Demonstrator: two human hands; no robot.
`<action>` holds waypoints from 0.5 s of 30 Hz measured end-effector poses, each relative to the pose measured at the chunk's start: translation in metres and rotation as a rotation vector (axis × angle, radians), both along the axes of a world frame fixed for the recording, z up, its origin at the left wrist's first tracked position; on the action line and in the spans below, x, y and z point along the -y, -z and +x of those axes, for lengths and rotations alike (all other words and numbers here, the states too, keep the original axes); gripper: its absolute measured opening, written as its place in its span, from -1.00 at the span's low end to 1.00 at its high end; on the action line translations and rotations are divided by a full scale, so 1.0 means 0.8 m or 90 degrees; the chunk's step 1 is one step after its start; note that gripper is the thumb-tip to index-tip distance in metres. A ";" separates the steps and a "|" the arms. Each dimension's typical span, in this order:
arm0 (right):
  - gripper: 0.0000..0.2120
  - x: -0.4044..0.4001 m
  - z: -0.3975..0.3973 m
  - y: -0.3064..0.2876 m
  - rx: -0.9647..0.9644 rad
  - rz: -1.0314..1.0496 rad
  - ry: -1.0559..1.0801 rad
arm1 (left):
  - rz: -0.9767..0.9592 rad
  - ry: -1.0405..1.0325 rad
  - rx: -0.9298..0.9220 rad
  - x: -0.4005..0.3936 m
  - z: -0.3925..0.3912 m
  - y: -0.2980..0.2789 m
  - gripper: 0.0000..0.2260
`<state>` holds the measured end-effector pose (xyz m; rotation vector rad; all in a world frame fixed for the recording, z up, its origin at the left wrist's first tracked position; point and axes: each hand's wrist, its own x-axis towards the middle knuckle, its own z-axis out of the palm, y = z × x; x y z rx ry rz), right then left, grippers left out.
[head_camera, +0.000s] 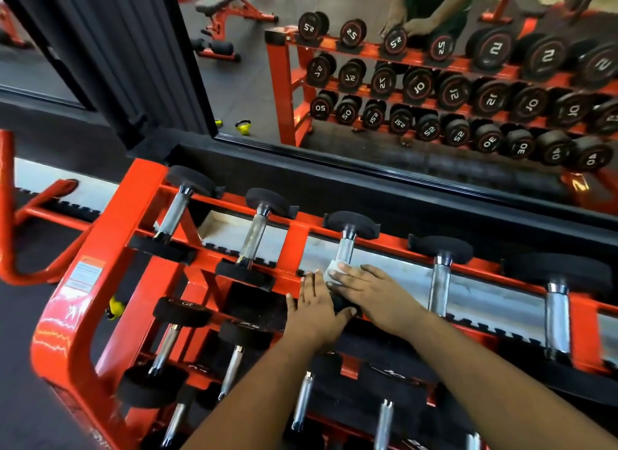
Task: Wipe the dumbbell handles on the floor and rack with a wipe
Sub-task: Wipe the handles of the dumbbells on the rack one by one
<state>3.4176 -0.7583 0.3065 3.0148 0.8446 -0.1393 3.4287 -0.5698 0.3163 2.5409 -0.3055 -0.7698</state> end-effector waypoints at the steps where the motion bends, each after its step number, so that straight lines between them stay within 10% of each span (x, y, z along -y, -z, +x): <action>1: -0.38 0.002 0.002 -0.003 0.021 -0.012 -0.014 | 0.003 0.002 0.000 0.000 0.000 0.000 -0.07; 6: -0.27 -0.014 0.035 -0.005 0.078 0.001 0.182 | 0.005 -0.009 -0.014 0.001 -0.001 -0.007 -0.06; 11: -0.47 0.004 0.000 0.017 0.095 0.003 -0.009 | 0.003 -0.003 -0.011 0.000 0.000 -0.002 -0.07; 15: -0.35 -0.009 0.036 0.005 0.088 0.078 0.140 | -0.001 -0.006 -0.014 0.000 -0.001 -0.005 -0.06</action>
